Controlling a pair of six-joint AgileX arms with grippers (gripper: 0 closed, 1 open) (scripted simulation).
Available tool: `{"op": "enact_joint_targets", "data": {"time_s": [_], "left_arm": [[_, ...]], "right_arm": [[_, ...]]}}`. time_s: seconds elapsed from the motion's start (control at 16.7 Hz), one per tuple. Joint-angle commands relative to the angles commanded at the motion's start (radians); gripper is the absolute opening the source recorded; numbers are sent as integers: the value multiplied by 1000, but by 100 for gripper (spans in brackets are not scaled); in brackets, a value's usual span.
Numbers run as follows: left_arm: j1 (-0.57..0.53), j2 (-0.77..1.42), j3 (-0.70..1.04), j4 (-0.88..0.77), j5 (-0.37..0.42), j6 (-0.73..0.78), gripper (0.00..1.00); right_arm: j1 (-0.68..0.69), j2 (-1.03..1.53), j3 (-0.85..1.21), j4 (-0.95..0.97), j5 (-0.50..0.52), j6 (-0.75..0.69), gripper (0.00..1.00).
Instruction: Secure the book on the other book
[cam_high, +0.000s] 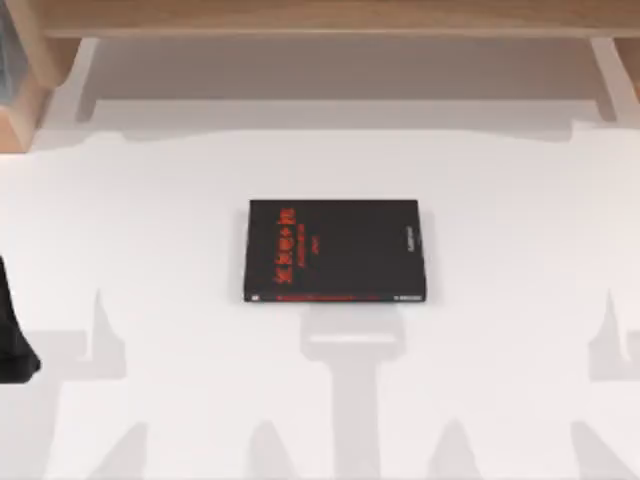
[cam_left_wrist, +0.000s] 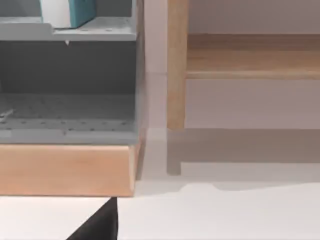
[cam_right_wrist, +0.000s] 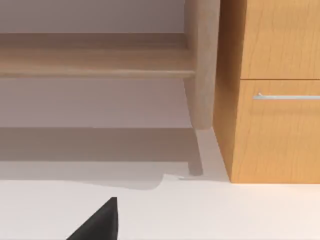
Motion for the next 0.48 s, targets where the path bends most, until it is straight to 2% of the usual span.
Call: {"op": "enact_joint_targets", "data": {"time_s": [0.24,0.48], "left_arm": [[7,31,28,12,8,0,100],[46,221,182,81,51,0,100]], "right_arm": [[0,0,0,0,0,0,100],[0,0,0,0,0,0,100]]}}
